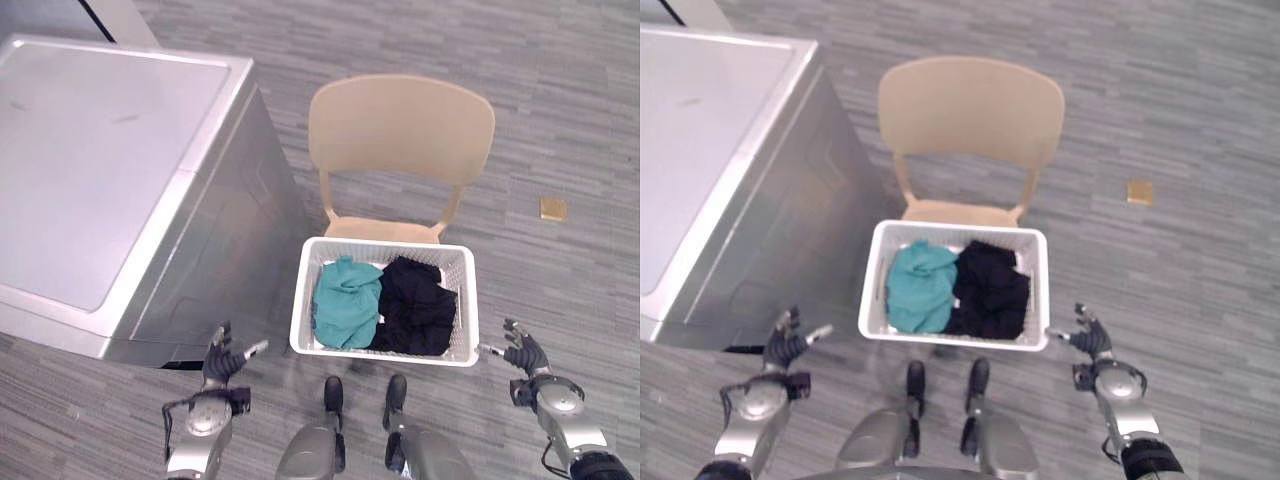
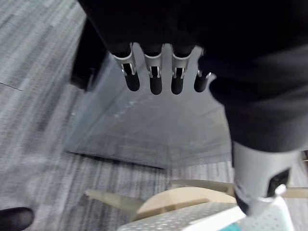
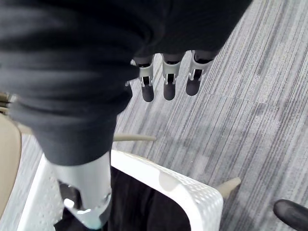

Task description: Grab the laundry basket,head to the washer,open it,put in the laundry and shut it.

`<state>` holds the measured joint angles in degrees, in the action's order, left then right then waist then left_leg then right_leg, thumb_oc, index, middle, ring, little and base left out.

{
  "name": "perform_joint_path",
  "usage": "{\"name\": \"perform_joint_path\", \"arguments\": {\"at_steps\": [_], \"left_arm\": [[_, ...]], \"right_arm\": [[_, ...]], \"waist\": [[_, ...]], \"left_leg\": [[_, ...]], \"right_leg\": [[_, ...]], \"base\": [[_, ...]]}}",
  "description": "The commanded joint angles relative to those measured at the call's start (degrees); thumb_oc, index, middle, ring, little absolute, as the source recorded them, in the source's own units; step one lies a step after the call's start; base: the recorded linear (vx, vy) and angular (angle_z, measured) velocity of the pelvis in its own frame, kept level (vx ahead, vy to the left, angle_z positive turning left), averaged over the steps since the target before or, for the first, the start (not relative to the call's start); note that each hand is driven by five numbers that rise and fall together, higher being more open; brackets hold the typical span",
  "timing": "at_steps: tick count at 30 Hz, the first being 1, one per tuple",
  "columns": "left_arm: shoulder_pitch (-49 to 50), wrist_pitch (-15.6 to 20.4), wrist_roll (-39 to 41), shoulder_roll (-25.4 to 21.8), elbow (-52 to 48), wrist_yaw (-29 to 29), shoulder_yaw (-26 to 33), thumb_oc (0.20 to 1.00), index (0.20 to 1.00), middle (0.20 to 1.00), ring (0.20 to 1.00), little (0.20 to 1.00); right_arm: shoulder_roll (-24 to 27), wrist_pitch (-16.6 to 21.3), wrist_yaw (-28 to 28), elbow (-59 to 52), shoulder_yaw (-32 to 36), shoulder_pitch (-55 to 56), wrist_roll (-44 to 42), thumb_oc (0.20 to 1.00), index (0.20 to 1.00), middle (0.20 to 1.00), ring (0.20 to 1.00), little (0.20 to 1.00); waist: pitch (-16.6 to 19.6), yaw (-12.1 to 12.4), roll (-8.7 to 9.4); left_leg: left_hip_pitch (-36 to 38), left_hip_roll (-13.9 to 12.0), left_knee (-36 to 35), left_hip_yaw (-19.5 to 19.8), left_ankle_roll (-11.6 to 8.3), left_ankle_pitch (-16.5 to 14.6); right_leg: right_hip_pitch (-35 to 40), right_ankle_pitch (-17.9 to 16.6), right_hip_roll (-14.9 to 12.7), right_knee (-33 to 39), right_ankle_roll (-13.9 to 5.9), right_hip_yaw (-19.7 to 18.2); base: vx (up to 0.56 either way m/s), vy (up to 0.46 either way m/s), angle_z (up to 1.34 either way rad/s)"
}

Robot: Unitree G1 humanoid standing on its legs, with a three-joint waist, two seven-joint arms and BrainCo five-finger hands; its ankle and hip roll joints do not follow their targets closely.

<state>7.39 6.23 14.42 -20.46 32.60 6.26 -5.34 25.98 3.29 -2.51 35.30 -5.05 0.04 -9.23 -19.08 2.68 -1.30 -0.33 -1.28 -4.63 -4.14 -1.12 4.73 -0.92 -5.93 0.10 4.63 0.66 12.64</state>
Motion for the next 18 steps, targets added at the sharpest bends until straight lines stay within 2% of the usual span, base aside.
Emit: {"name": "perform_joint_path", "arguments": {"at_steps": [1, 4, 7, 10, 11, 13, 15, 16, 17, 18], "left_arm": [[1.33, 0.29, -3.21, -0.41, 3.03, -1.9, -1.63, 1.0, 1.0, 1.0, 1.0, 1.0], [2.26, -0.33, -3.68, 1.88, 11.28, -2.05, -1.48, 1.0, 1.0, 1.0, 1.0, 1.0], [1.56, -0.46, -3.72, 2.72, 14.79, -1.13, -1.42, 1.0, 1.0, 1.0, 1.0, 1.0], [0.43, -0.3, -3.34, 2.75, 16.06, -0.47, -1.51, 1.0, 1.0, 1.0, 1.0, 1.0], [-1.28, -0.11, -3.01, 2.95, 17.66, 0.01, -1.83, 1.0, 1.0, 1.0, 1.0, 1.0], [-2.81, 0.03, -3.08, 3.2, 18.79, 0.36, -1.98, 1.0, 1.0, 1.0, 1.0, 1.0], [-3.14, 0.05, -3.23, 3.3, 19.17, 0.43, -1.99, 1.0, 1.0, 1.0, 1.0, 1.0], [-3.6, 0.17, -3.18, 3.53, 19.78, 0.52, -2.0, 1.0, 1.0, 1.0, 1.0, 1.0], [-4.1, 0.24, -3.1, 3.68, 20.55, 0.76, -1.89, 1.0, 1.0, 1.0, 1.0, 1.0], [-4.65, 0.44, -2.76, 4.08, 21.27, 1.08, -2.09, 1.0, 1.0, 1.0, 1.0, 1.0]], "right_arm": [[0.77, 1.38, 0.3, 1.64, -2.21, 2.42, 4.62, 1.0, 1.0, 1.0, 1.0, 1.0], [-2.41, 0.89, -0.07, 7.84, -3.25, 3.21, 6.01, 1.0, 1.0, 1.0, 1.0, 1.0], [-4.97, 0.91, -0.99, 11.16, -3.38, 3.22, 4.82, 1.0, 1.0, 1.0, 1.0, 1.0], [-5.83, 1.19, -1.7, 11.34, -3.03, 2.86, 3.44, 1.0, 1.0, 1.0, 1.0, 1.0], [-6.21, 1.16, -1.92, 11.95, -3.62, 2.53, 2.89, 1.0, 1.0, 1.0, 1.0, 1.0], [-6.38, 0.91, -1.85, 12.91, -5.5, 1.63, 3.97, 1.0, 1.0, 1.0, 1.0, 1.0], [-6.55, 0.81, -1.64, 13.27, -6.31, 1.31, 4.38, 1.0, 1.0, 1.0, 1.0, 1.0], [-6.73, 0.7, -1.26, 13.52, -7.36, 0.92, 4.77, 1.0, 1.0, 1.0, 1.0, 1.0], [-6.88, 0.7, -0.94, 13.39, -8.03, 0.6, 4.97, 1.0, 1.0, 1.0, 1.0, 1.0], [-7.06, 0.59, -0.64, 13.55, -9.19, 0.15, 5.61, 1.0, 1.0, 1.0, 1.0, 1.0]], "waist": [[6.39, 0.78, 1.4], [7.72, 1.33, 1.42], [7.73, 1.65, 1.46], [7.34, 1.52, 1.59], [6.53, 1.47, 1.88], [5.99, 1.28, 2.29], [5.95, 1.15, 2.53], [5.91, 1.07, 2.85], [5.95, 1.02, 3.13], [6.34, 0.73, 3.18]], "left_leg": [[-3.76, 2.12, 4.5, 0.41, 0.25, -3.75], [-2.54, 2.34, 5.49, 1.07, 0.31, -4.3], [-3.05, 2.69, 6.69, 1.74, -0.04, -4.23], [-5.03, 3.13, 8.61, 1.95, -0.63, -3.85], [-7.22, 3.01, 10.71, 0.39, -0.9, -4.45], [-7.66, 1.61, 12.79, -1.64, -0.78, -6.45], [-7.41, 0.78, 13.43, -2.05, -0.77, -7.09], [-6.75, -0.46, 13.8, -2.41, -1.01, -7.63], [-6.14, -2.16, 14.13, -2.74, -1.43, -7.77], [-4.41, -5.89, 13.07, -3.17, -2.39, -6.95]], "right_leg": [[-1.61, 8.21, -1.02, -5.0, -4.08, -3.19], [0.85, 8.92, -0.98, -4.8, -3.86, -2.85], [1.7, 9.02, -1.21, -4.45, -3.63, -1.91], [1.44, 8.79, -1.92, -4.0, -3.6, -0.46], [0.33, 8.17, -3.28, -3.95, -3.61, 1.6], [-0.85, 7.18, -5.08, -3.8, -3.82, 3.47], [-1.09, 6.8, -5.7, -3.57, -3.88, 3.96], [-1.18, 6.31, -6.48, -3.15, -4.11, 4.66], [-1.24, 5.91, -7.42, -2.85, -4.34, 5.4], [-1.26, 5.42, -8.93, -2.51, -4.81, 6.97]], "base": [[0.04, -0.022, 0.03], [0.02, -0.018, 0.03], [-0.03, -0.009, 0.18], [-0.11, 0.018, 0.46], [-0.18, 0.057, 0.56], [-0.19, 0.105, 0.64], [-0.06, 0.087, 0.88], [-0.04, 0.118, 0.75], [-0.07, 0.279, 0.7], [-0.05, 0.36, 0.55]]}}
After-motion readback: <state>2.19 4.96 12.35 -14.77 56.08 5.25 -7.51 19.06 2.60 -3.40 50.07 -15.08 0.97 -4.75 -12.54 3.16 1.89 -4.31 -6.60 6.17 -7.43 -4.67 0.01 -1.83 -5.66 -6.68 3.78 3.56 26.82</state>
